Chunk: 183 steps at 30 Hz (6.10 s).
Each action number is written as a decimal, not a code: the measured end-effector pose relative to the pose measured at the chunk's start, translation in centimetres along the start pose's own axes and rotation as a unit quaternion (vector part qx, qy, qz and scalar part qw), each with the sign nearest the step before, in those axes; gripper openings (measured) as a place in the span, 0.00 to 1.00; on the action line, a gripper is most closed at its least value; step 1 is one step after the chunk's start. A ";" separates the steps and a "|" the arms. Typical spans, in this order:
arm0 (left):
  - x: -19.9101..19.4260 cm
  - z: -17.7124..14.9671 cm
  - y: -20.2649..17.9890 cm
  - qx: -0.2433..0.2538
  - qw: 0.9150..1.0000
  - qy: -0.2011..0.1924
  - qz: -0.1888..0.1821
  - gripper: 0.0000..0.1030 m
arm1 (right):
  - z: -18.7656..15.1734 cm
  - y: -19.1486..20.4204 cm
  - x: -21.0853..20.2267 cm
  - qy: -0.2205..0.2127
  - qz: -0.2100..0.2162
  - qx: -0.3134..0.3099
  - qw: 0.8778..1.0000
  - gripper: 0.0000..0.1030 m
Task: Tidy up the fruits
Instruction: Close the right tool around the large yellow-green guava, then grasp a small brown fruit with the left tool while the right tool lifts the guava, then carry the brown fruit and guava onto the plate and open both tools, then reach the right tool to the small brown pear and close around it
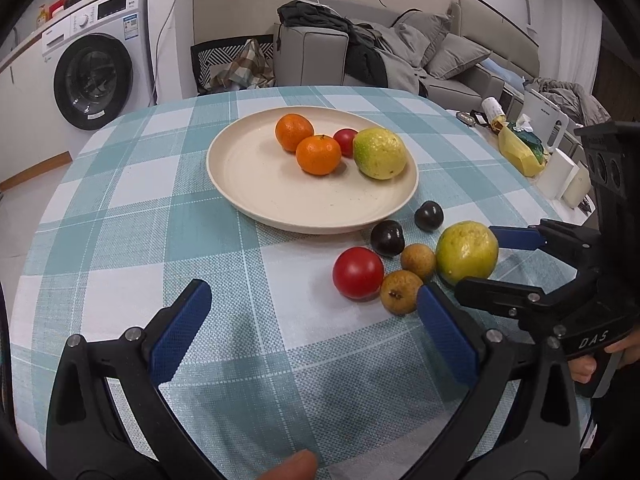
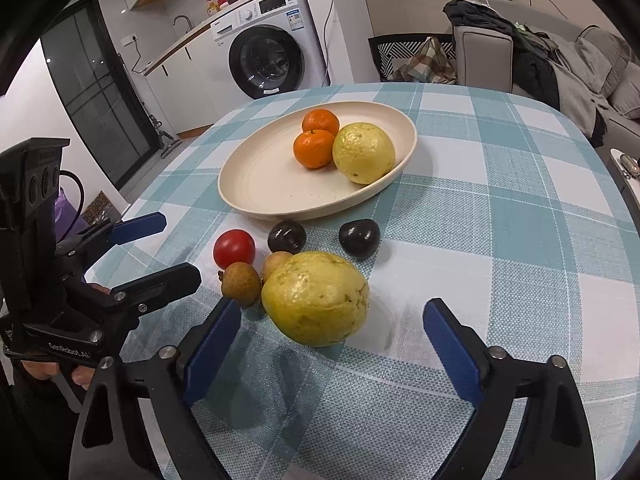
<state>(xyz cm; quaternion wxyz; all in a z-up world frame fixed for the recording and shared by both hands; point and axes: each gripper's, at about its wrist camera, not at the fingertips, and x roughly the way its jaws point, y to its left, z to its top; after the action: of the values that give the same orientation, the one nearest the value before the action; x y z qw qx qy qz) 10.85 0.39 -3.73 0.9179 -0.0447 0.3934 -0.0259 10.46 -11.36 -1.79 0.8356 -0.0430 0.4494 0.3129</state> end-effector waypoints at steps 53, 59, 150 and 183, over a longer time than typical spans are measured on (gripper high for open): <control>0.2 -0.8 -2.1 0.027 0.996 0.019 -0.087 0.73 | 0.6 -0.8 -1.0 -0.032 0.017 0.016 0.999 0.54; 0.6 -1.2 -2.9 0.038 0.992 0.036 -0.111 0.47 | 0.6 -1.2 -1.2 -0.031 0.015 0.020 0.999 0.54; 5.9 7.4 5.2 -0.022 0.999 -0.038 -0.002 0.24 | 7.2 1.6 3.4 -0.058 0.043 -0.036 0.997 0.54; 5.2 6.1 4.7 -0.018 0.999 -0.035 0.001 0.60 | 6.7 -0.3 1.4 -0.099 -0.066 -0.025 0.993 0.80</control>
<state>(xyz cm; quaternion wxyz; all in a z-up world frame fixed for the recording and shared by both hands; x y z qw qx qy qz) 18.91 5.01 -3.71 0.9303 -0.0613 0.3613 -0.0164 16.04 -8.56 1.09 0.8934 -0.0623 0.3532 0.2705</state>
